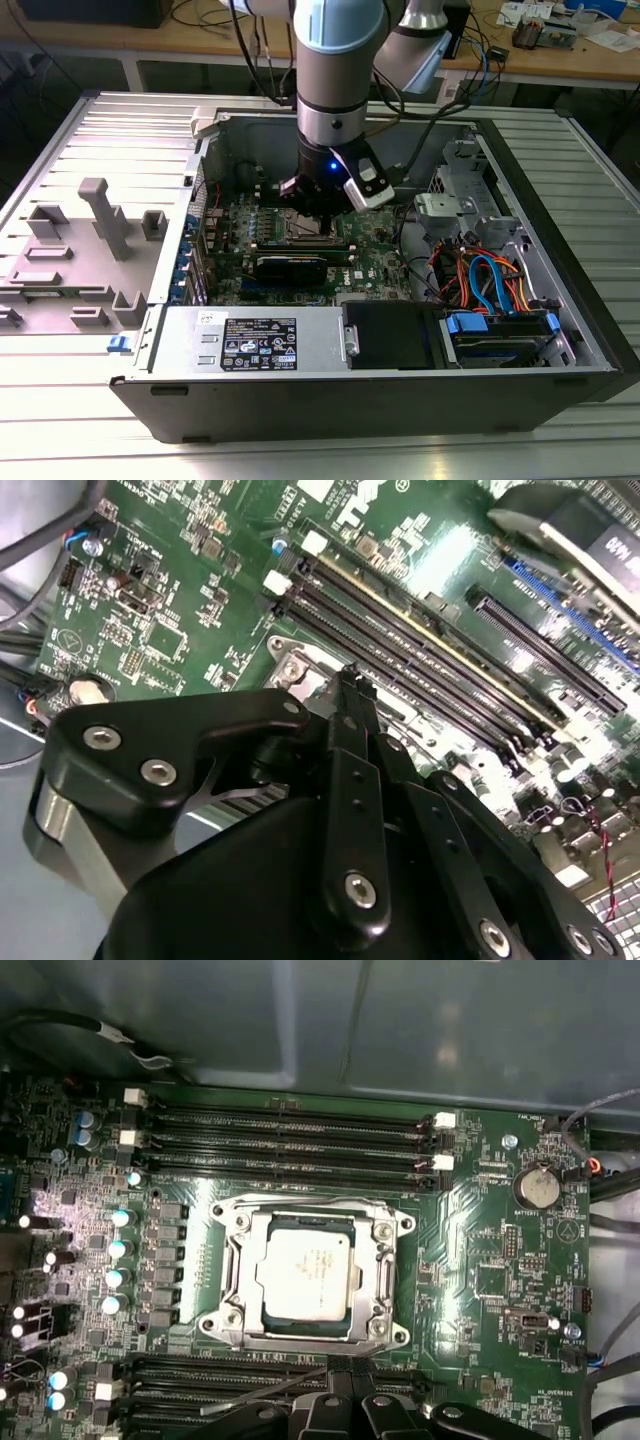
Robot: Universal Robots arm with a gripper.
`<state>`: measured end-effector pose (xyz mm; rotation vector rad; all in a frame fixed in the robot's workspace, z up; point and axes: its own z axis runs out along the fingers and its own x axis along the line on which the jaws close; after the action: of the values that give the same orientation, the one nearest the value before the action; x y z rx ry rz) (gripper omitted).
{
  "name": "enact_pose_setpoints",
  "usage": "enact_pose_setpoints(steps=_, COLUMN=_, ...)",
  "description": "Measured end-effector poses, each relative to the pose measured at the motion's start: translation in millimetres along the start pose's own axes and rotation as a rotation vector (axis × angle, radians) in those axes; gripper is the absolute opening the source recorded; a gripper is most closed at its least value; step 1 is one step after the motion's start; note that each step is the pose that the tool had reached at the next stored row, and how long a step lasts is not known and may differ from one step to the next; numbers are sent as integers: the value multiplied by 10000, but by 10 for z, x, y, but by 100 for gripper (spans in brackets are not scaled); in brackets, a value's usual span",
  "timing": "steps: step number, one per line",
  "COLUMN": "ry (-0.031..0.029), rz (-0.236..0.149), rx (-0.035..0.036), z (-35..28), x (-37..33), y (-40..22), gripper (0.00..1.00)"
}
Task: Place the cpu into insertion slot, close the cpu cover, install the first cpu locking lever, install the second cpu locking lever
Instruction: 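Install the second cpu locking lever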
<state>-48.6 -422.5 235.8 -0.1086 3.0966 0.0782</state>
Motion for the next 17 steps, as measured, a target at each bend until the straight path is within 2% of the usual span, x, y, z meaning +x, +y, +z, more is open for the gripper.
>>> enact_pose_setpoints(steps=3, ry=-3, rz=-1, rx=-12, z=-40, x=9, y=-6, gripper=11)
enact_pose_setpoints(steps=6, ry=-24, rz=0, rx=-35, z=-52, x=93, y=-18, gripper=11)
enact_pose_setpoints(steps=7, ry=-27, rz=1, rx=-73, z=-53, x=116, y=-17, gripper=11)
enact_pose_setpoints(steps=8, ry=-34, rz=4, rx=-175, z=-55, x=149, y=-18, gripper=11)
enact_pose_setpoints(steps=10, ry=-40, rz=7, rx=-268, z=-57, x=182, y=-39, gripper=11)
enact_pose_setpoints(steps=13, ry=-51, rz=13, rx=-393, z=-62, x=267, y=-72, gripper=11)
enact_pose_setpoints(steps=17, ry=-68, rz=20, rx=-643, z=-56, x=331, y=-122, gripper=11)
